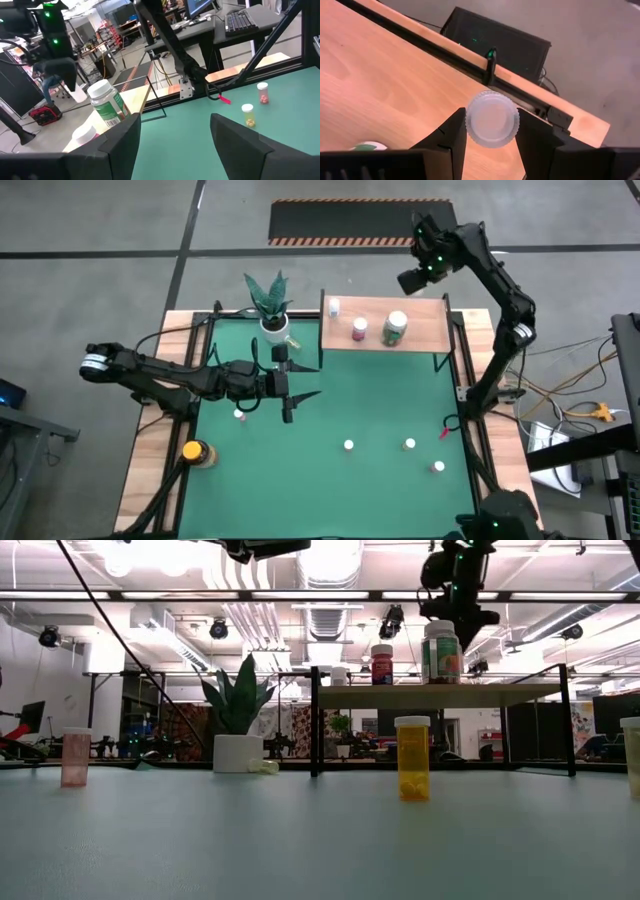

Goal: Pick and place medicine bottles onto shelf by color
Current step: Put the white pill bottle on the shelf

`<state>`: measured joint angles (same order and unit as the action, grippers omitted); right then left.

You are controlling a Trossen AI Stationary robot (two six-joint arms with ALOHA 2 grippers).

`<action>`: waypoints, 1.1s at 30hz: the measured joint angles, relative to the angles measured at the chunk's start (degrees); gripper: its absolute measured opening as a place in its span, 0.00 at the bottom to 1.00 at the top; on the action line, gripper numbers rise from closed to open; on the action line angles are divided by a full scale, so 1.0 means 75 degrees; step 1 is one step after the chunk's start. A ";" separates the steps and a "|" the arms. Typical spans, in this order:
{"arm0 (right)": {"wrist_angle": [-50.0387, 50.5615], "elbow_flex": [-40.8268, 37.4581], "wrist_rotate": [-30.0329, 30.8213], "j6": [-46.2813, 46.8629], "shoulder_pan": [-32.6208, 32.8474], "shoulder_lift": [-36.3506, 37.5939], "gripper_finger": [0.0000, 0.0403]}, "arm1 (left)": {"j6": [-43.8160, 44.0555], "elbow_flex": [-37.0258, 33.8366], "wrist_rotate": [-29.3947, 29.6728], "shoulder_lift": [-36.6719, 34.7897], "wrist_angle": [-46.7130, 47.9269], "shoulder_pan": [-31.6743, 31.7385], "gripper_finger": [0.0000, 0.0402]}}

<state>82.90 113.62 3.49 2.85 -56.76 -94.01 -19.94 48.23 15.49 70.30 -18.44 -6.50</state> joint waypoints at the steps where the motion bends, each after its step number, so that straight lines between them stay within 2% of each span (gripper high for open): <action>1: -0.0120 -0.0200 -0.0067 0.0001 -0.0053 0.0111 0.33 | 0.0000 -0.0006 0.0000 0.0000 0.0000 0.0000 0.55; 11: -0.1865 -0.3016 -0.0138 0.0376 -0.0016 0.1876 0.33 | 0.0000 -0.0093 0.0000 0.0000 -0.0032 0.0000 0.55; 16: -0.2436 -0.4037 -0.0135 0.0508 -0.0019 0.2456 0.33 | 0.0000 -0.0102 0.0000 0.0000 -0.0061 0.0000 0.55; 24: -0.2597 -0.4644 -0.0130 0.0531 -0.0016 0.2632 0.34 | 0.0000 -0.0102 -0.0001 0.0000 -0.0082 0.0000 0.55; 33: -0.2902 -0.4660 -0.0127 0.0555 -0.0016 0.2416 0.46 | 0.0000 -0.0102 -0.0001 0.0000 -0.0082 0.0000 0.55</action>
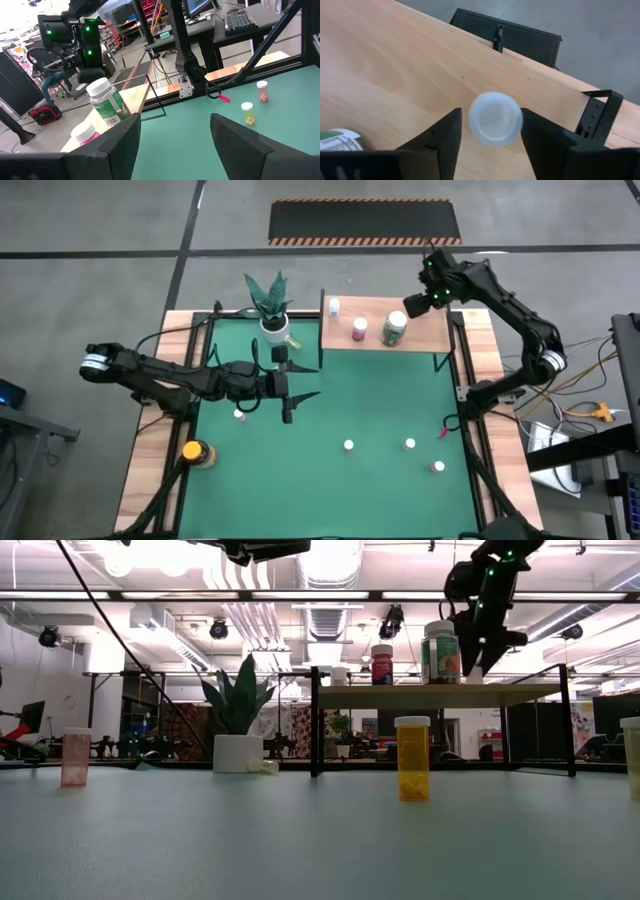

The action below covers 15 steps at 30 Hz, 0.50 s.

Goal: Pick and place medicine bottles onto shelf by color
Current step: Put the white pill bottle on the shelf, then put the left light pink pill bottle on the shelf

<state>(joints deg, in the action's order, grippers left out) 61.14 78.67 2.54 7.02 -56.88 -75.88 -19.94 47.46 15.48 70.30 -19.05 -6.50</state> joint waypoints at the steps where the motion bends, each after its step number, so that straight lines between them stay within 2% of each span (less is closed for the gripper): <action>1: 0.0005 0.0005 0.0001 -0.0003 0.0000 -0.0038 0.48 | 0.0000 0.0000 0.0001 0.0000 0.0000 0.0000 0.55; 7: 0.0001 0.0244 0.0001 -0.0017 0.0000 -0.0105 0.51 | 0.0003 -0.0006 -0.0002 0.0000 0.0000 0.0000 0.55; 15: 0.0755 0.1153 -0.0028 -0.0021 0.0038 0.0058 0.49 | 0.0003 -0.0009 -0.0002 0.0000 0.0001 -0.0003 0.55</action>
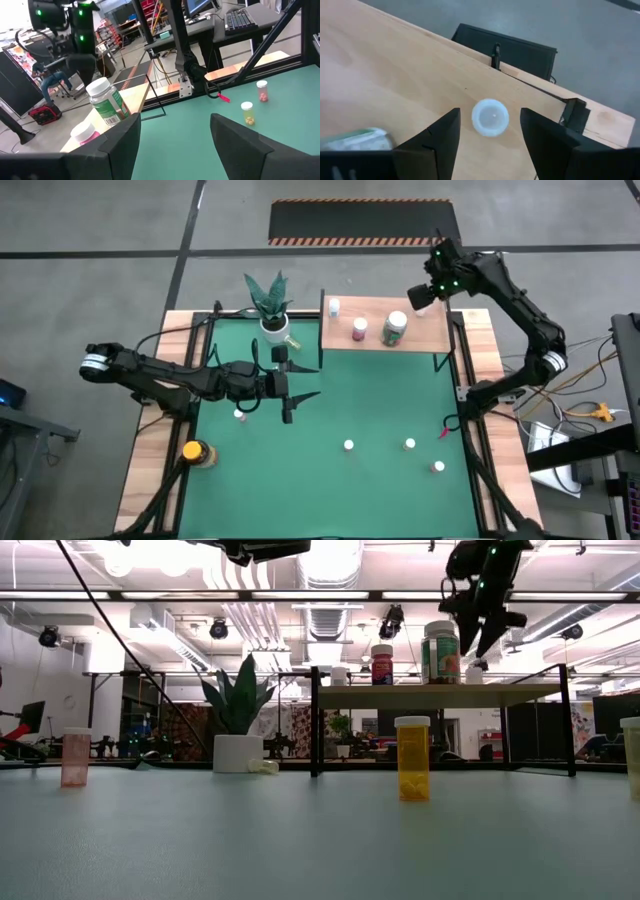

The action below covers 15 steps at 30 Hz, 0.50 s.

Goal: Pick and place medicine bottles onto shelf by color
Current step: Put the left light pink pill bottle on the shelf

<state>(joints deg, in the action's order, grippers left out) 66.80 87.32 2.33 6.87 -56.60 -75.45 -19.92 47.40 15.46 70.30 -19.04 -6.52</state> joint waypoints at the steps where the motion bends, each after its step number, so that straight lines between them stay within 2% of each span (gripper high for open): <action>1: 0.0028 0.0039 -0.0128 0.0005 0.0064 0.0097 0.48 | 0.0000 0.0000 0.0001 0.0000 0.0002 -0.0003 0.55; 4: 0.0023 0.0023 -0.0781 0.0135 0.0424 0.0546 0.46 | 0.0000 0.0000 0.0000 0.0000 0.0002 -0.0003 0.55; 6: 0.0018 -0.0066 -0.0910 0.0279 0.0880 0.0941 0.45 | 0.0006 0.0000 0.0000 0.0000 0.0011 -0.0003 0.55; 15: -0.1359 -0.0839 -0.0915 0.0807 0.4142 0.2622 0.40 | 0.0306 -0.0039 -0.0002 0.0020 0.0048 -0.0003 0.55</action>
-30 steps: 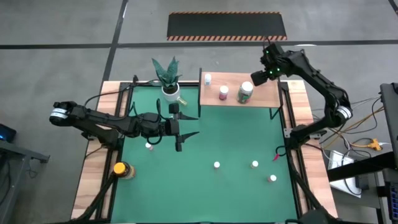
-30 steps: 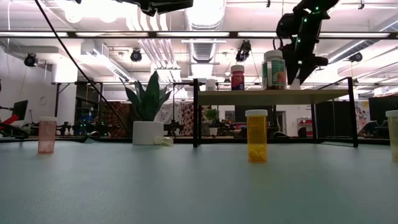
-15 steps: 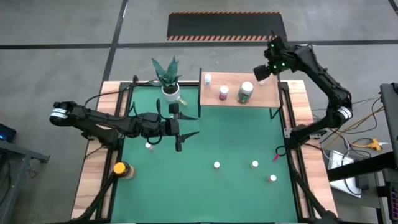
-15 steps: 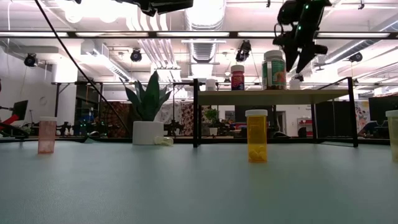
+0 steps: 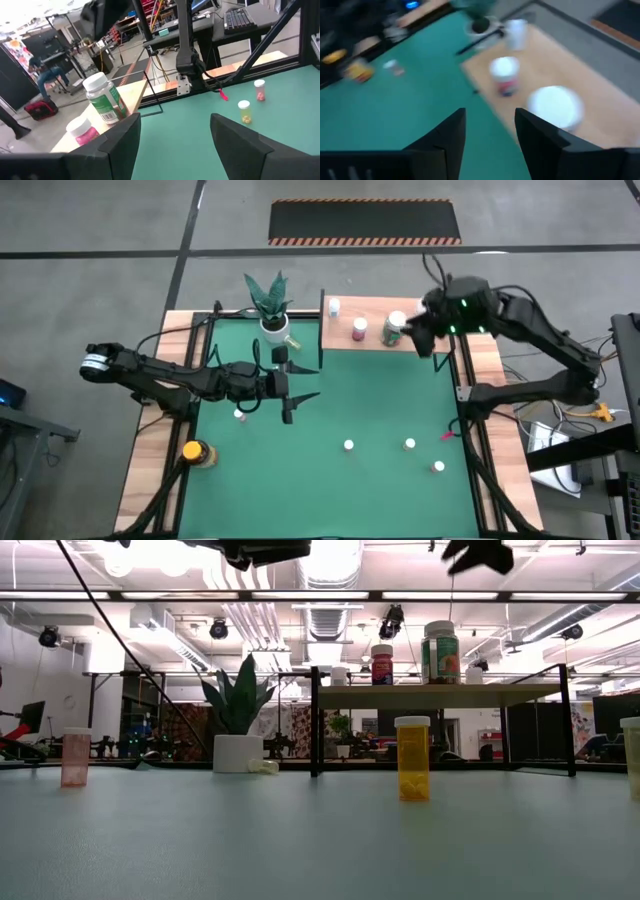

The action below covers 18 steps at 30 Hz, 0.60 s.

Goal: Pick and place medicine bottles onto shelf by color
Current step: Put the left light pink pill bottle on the shelf

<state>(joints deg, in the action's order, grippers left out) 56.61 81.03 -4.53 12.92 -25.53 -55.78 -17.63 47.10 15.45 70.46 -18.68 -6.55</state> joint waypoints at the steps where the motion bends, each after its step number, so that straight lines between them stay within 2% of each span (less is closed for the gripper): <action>1: -0.0033 -0.0077 0.0002 -0.0007 0.0368 0.0120 0.39 | 0.0150 -0.0010 0.0000 0.0000 -0.0017 0.0000 0.55; 9: -0.0825 -0.1032 0.0010 -0.0189 0.2844 0.0467 0.39 | 0.1180 -0.0157 -0.0036 0.0048 -0.0055 -0.0127 0.55; 18: -0.2324 -0.2418 0.0008 -0.0717 0.4701 0.0326 0.35 | 0.2275 -0.0191 -0.0039 0.0058 -0.0021 -0.0510 0.55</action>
<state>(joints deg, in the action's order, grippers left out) 39.17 62.89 -4.47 7.54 9.72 -53.34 -0.56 45.67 15.16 70.89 -18.84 -10.37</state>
